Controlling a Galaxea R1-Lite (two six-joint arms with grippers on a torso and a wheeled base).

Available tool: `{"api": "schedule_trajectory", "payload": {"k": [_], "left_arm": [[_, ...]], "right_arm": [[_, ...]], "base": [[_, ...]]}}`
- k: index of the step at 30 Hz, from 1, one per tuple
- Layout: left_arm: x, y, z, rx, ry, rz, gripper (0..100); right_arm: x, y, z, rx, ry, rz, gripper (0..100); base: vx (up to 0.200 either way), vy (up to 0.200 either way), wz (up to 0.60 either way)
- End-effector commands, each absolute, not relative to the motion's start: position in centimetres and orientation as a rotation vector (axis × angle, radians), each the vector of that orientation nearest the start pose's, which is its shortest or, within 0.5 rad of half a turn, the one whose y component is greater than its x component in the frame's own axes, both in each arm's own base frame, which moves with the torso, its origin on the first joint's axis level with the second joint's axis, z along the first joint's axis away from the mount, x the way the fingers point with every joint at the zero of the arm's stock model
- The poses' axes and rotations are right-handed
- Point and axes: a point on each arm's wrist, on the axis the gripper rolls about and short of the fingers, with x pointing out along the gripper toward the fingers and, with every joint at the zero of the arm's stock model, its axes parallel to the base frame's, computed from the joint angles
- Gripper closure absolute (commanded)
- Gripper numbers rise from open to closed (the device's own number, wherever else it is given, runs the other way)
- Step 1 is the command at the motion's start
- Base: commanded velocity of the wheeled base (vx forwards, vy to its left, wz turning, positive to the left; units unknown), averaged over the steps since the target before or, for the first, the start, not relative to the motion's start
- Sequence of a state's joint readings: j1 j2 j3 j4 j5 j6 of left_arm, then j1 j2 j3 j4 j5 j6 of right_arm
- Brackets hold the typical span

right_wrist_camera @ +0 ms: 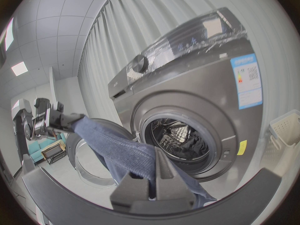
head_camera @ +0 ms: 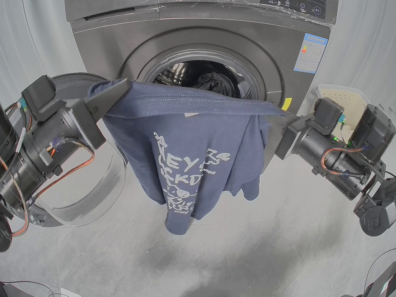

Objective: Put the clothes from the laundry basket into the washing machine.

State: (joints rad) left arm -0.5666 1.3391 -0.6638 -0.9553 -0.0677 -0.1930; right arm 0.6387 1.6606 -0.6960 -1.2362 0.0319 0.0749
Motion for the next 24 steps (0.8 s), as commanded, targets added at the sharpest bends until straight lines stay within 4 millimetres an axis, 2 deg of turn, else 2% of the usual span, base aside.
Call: {"api": "schedule_trajectory", "payload": {"k": [1, 7, 13, 24], "left_arm": [[16.1, -10.6, 26.2, -0.257, -0.212, -0.664, 100], [16.5, -11.0, 25.8, -0.249, -0.194, -0.662, 100], [18.2, -11.9, 24.9, -0.237, -0.146, -0.646, 100], [18.2, -11.8, 25.0, -0.243, -0.15, -0.647, 100]], "right_arm": [[20.6, 15.1, 24.5, 0.183, -0.308, 0.646, 100], [20.4, 15.1, 24.0, 0.186, -0.294, 0.621, 100], [21.6, 15.5, 23.0, 0.186, -0.282, 0.594, 100], [21.7, 15.5, 23.1, 0.196, -0.3, 0.563, 100]], "base": [[0.0, 0.0, 0.0], [0.0, 0.0, 0.0], [0.0, 0.0, 0.0], [0.0, 0.0, 0.0]]}}
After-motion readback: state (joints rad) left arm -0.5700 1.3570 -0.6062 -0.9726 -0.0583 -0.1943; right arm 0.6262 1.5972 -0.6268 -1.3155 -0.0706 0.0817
